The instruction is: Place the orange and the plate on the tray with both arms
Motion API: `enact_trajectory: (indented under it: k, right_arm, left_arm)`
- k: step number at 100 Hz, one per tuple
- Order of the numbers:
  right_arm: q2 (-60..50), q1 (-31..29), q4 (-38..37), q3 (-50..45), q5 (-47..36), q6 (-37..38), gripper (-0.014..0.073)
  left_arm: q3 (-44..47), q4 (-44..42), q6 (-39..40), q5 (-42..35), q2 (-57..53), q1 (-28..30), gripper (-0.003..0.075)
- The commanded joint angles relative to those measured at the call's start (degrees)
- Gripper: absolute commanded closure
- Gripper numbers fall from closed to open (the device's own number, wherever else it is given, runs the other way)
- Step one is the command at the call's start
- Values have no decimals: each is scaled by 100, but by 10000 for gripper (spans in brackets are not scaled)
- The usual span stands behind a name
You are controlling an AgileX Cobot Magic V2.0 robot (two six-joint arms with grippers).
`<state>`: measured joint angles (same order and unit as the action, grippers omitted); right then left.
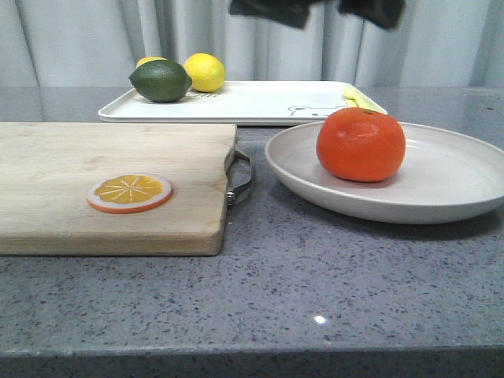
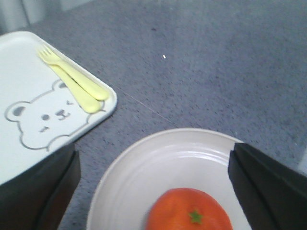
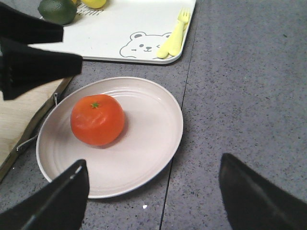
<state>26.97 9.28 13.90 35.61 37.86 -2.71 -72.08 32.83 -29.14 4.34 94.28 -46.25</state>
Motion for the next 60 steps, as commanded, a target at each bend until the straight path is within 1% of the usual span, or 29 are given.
enact_trajectory:
  k: [1, 17, 43, 60]
  right_arm:
    - [84, -20, 53, 208, -439, -28, 32]
    - [84, -20, 53, 208, -439, -28, 32]
    - [84, -20, 53, 208, -434, -28, 32]
    - [84, -20, 53, 208, -434, -28, 32]
  left_arm:
    - [62, 15, -1, -482, -632, 202, 112]
    - [734, 15, -1, -722, -1321, 681, 112]
    - [2154, 15, -1, -953, -2748, 1626, 112]
    - [3068, 15, -1, -953, -3690, 2007, 112]
